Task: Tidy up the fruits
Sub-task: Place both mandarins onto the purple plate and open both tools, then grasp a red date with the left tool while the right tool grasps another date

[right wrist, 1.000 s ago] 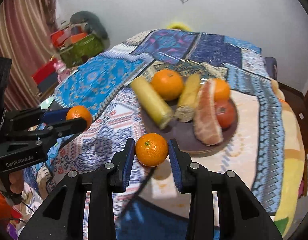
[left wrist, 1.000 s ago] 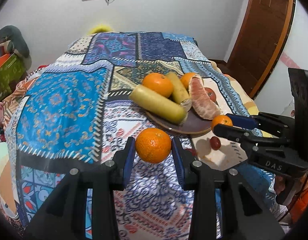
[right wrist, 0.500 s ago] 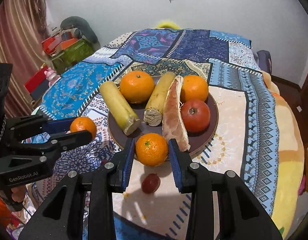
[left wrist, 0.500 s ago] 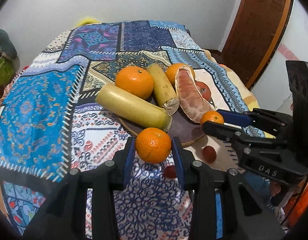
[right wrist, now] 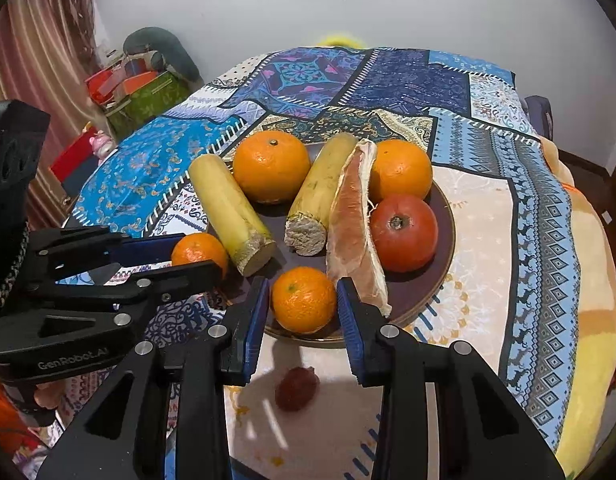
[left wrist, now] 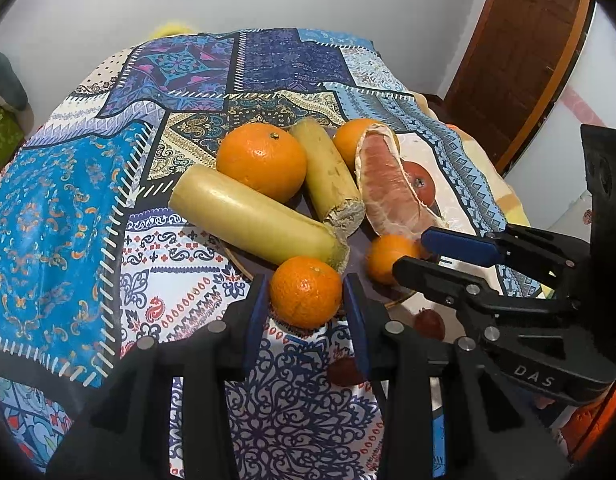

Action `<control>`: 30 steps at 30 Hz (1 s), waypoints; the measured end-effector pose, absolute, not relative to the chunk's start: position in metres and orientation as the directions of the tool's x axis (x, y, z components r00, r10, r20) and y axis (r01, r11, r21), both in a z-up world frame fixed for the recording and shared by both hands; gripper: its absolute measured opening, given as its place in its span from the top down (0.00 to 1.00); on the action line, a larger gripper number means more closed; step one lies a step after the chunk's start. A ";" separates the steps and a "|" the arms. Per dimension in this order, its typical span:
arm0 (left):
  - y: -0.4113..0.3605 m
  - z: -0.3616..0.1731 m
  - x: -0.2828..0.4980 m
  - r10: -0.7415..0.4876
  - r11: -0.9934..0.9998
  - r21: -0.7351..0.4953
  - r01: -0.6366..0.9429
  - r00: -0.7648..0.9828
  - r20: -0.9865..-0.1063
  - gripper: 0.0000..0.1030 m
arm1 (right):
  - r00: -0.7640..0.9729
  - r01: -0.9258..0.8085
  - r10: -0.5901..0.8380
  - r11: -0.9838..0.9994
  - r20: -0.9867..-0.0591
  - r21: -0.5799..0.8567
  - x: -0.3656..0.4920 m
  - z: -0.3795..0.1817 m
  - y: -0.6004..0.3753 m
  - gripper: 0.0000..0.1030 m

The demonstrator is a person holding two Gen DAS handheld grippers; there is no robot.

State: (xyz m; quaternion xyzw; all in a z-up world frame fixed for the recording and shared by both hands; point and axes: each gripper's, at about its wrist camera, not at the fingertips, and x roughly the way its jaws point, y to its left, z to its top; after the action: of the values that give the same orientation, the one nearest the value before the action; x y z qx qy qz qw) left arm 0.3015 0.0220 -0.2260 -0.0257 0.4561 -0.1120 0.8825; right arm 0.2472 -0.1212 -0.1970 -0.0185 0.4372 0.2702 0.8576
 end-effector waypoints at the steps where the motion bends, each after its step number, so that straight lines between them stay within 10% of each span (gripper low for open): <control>1: 0.022 -0.225 0.302 -0.221 0.974 -0.148 0.174 0.560 -0.799 0.63 | 0.474 -0.480 0.445 0.854 -0.760 0.201 0.247 -0.196 -0.121 0.68; 30: 0.016 -0.215 0.243 -0.202 0.976 -0.123 0.179 0.540 -0.817 0.54 | 0.495 -0.471 0.382 0.873 -0.780 0.129 0.201 -0.182 -0.145 0.61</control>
State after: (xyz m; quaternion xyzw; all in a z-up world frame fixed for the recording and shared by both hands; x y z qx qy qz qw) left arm 0.2431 0.0156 -0.2147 -0.0123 0.4671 -0.1087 0.8774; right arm 0.2007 -0.1448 -0.1822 -0.0505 0.4376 0.2472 0.8631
